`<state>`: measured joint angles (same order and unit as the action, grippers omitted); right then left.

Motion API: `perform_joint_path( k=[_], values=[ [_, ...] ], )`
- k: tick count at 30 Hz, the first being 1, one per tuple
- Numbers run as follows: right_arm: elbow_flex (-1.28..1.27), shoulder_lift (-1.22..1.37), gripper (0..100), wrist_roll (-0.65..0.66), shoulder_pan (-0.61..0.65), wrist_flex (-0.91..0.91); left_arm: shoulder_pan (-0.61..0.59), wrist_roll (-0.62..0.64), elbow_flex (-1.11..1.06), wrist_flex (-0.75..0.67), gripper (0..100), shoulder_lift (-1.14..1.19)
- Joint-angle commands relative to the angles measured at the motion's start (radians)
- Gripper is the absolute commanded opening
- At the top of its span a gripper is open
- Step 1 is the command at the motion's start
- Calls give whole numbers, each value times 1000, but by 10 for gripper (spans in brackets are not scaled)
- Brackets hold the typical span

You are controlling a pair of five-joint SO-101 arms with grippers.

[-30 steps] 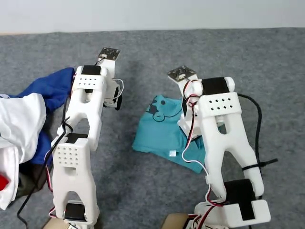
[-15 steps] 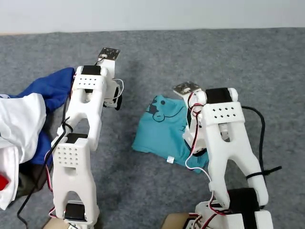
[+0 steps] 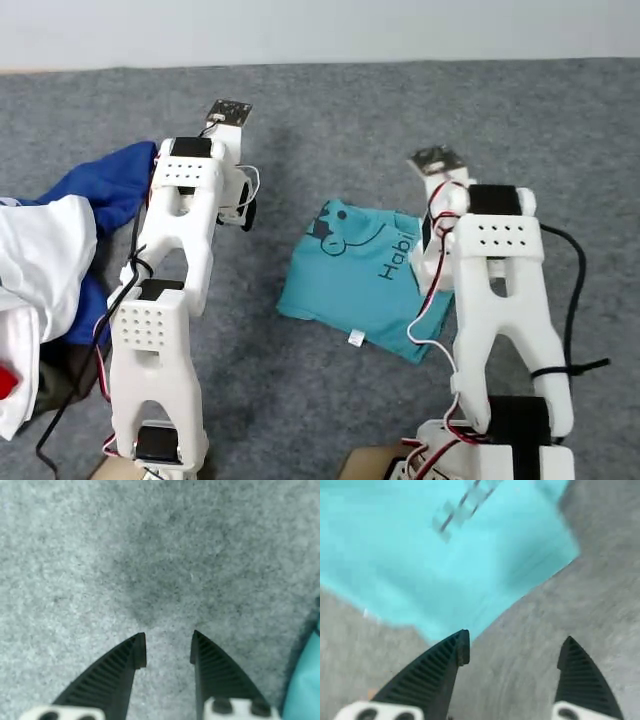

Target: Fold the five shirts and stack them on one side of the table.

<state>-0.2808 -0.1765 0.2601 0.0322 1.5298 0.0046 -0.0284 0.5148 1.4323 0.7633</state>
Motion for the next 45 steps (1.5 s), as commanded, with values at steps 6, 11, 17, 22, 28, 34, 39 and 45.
perform_joint_path(
  k=[6,11,17,22,28,34,39,45],
  values=[
    [12,88,299,-64,-58,-272,2,9,15,-14,146,-12],
    [14,231,299,-69,-54,-341,3,8,15,-14,75,-11],
    [18,320,260,-63,-54,-421,3,6,15,-14,51,-11],
    [92,334,69,-61,-51,-398,5,6,15,-14,51,-11],
    [175,332,10,0,-50,-337,5,6,15,-14,51,-11],
    [313,337,11,15,-58,-278,5,8,15,-23,51,-11],
    [413,374,11,38,-53,-315,5,9,15,-25,51,-11],
    [551,539,11,61,-59,-305,5,9,15,-25,51,-11]
  ],
)
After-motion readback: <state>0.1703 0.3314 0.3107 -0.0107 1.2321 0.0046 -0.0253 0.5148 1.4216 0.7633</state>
